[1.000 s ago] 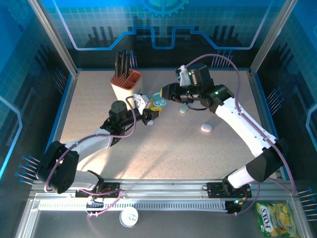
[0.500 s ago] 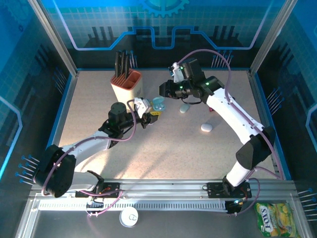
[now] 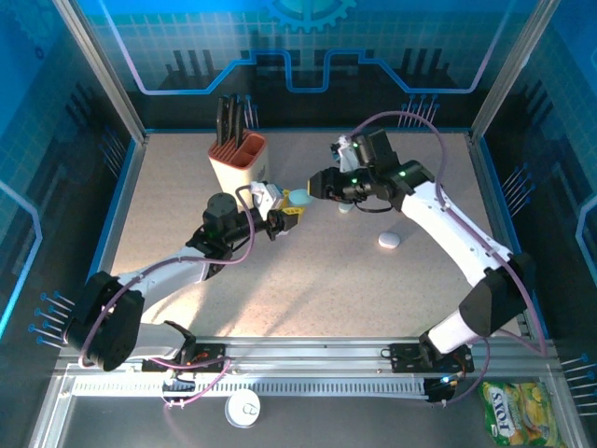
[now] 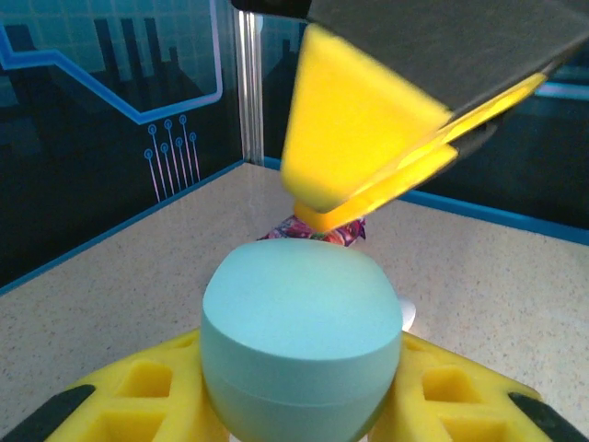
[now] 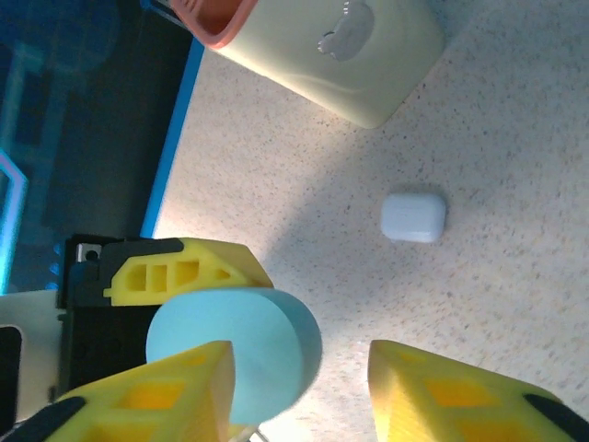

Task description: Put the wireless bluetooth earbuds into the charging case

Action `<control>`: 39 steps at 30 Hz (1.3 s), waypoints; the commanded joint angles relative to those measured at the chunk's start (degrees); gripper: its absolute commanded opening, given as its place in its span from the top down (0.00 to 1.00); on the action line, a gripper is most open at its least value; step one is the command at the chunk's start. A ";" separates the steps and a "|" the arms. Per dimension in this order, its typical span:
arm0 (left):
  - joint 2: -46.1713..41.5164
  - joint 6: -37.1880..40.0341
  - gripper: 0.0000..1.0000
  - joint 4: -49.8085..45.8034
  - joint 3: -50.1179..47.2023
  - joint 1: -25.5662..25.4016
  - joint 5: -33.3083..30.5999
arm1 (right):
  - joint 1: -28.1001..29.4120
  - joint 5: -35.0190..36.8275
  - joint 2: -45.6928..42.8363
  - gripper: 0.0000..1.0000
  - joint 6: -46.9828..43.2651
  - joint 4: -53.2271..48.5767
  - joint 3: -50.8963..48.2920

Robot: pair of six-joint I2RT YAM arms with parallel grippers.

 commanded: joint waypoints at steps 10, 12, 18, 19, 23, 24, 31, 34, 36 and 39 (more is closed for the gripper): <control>3.81 -7.32 0.66 11.61 2.34 -0.42 3.89 | -4.07 -20.00 -7.58 0.37 25.27 34.21 -19.49; 4.27 -7.73 0.66 12.42 2.66 -0.59 4.00 | -3.98 -20.89 -7.16 0.36 26.96 36.48 -20.35; 4.71 -8.33 0.66 13.54 3.32 -0.76 5.11 | -3.71 -22.01 -5.73 0.37 30.63 41.67 -21.20; 4.72 -8.44 0.65 13.67 3.25 -0.76 5.23 | -3.72 -22.12 -5.54 0.38 31.50 42.48 -21.35; 4.54 -8.85 0.65 14.72 2.97 -0.99 5.28 | -3.44 -22.20 -4.83 0.40 33.84 43.86 -21.77; 4.47 -8.83 0.65 14.71 2.88 -1.00 5.14 | -3.46 -22.21 -4.78 0.41 34.32 44.17 -21.86; 4.72 -8.45 0.65 14.73 2.80 -0.95 5.20 | -3.58 -22.14 -4.74 0.67 36.94 46.19 -23.40; 4.54 -8.03 0.60 14.43 2.54 -0.96 5.07 | -3.85 -22.06 -4.91 0.75 36.82 46.01 -23.57; 4.24 -7.61 0.54 14.20 2.18 -1.00 4.77 | -4.27 -21.85 -5.15 0.76 36.40 45.46 -23.87; 3.31 -6.67 0.37 12.62 1.47 -1.01 4.41 | -5.22 -20.71 -6.05 0.77 33.92 42.54 -24.33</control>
